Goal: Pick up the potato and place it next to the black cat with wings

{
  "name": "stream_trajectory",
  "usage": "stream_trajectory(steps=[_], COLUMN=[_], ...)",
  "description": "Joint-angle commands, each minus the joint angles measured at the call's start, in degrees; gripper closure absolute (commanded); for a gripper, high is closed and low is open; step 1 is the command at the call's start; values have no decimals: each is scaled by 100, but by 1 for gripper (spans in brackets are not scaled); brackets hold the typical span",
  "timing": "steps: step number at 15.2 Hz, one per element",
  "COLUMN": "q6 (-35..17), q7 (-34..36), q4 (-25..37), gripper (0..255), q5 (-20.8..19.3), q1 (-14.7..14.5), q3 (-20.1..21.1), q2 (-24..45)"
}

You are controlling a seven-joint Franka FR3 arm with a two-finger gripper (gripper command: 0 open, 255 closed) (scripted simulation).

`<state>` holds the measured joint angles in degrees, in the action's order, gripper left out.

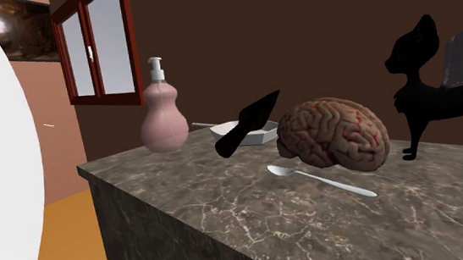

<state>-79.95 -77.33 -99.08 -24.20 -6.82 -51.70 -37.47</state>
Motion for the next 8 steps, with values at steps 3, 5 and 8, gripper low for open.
stream_trajectory(steps=[3, 5, 8], q6=[-266, -397, -594], q7=[53, 80, 118], q4=[-417, -616, -904], gripper=[255, 255, 255], q5=[-97, -143, -213], q1=[104, 149, 212], q3=[2, -6, -29], q2=[-167, -241, -342])
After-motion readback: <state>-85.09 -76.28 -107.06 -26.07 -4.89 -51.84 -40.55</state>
